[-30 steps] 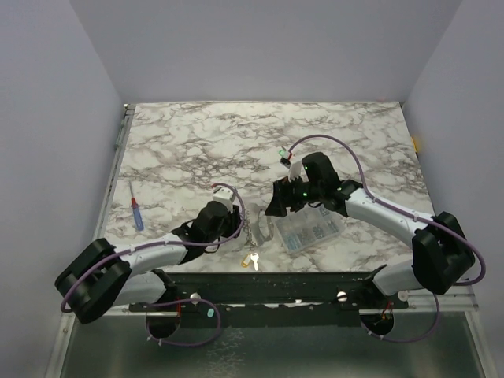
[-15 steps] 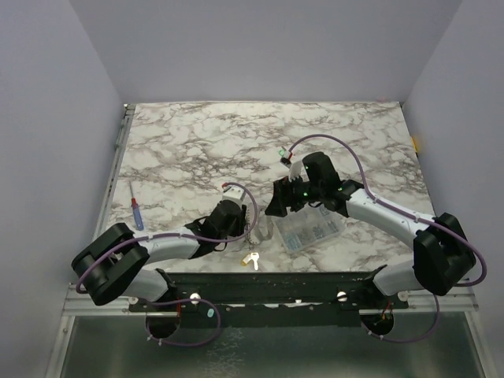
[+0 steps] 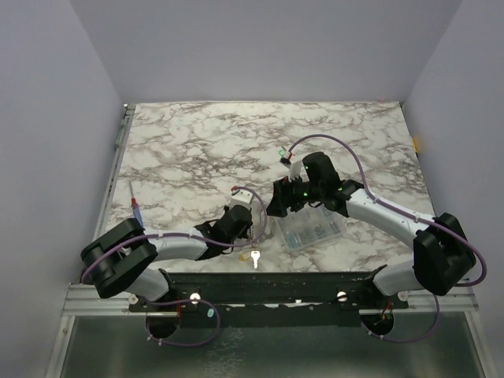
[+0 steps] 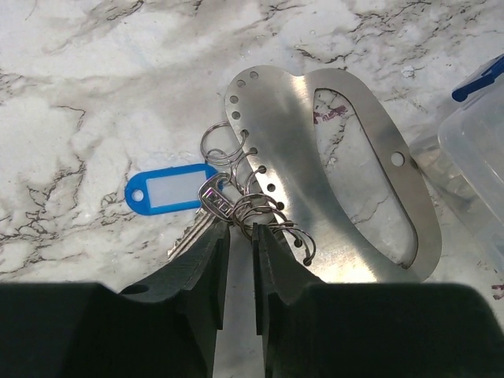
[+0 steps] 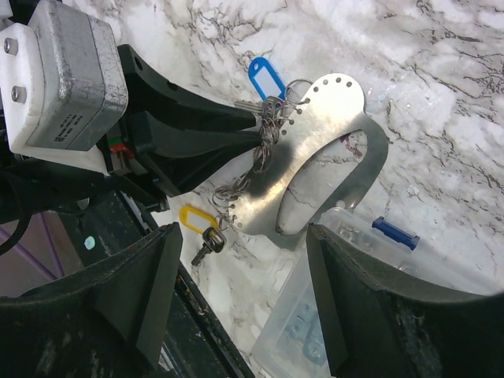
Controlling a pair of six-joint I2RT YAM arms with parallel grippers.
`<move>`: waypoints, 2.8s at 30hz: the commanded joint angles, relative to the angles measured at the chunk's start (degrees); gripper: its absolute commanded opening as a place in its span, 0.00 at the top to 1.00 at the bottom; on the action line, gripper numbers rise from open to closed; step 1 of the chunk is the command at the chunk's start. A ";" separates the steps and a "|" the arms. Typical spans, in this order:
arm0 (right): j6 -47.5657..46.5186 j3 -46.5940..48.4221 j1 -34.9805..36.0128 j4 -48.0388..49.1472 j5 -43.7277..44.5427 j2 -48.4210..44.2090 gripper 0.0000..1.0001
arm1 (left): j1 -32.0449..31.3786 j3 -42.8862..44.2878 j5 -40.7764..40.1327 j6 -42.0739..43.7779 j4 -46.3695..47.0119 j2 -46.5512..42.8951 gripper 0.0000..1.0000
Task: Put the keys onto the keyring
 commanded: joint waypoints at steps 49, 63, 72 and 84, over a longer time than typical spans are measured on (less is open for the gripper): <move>9.03 11.83 10.12 -10.17 16.54 18.62 0.21 | 3.57 19.19 -14.01 10.58 -41.56 -27.08 0.33; 11.54 24.95 15.83 -23.75 36.08 32.49 0.20 | 4.05 15.77 -18.26 9.74 -41.11 -35.33 0.29; 9.61 28.09 19.53 -28.19 38.45 36.54 0.25 | 4.07 15.61 -17.68 10.01 -41.02 -35.92 0.29; 9.96 26.31 20.66 -26.29 39.13 36.70 0.69 | 4.09 15.42 -17.77 10.00 -41.02 -36.64 0.29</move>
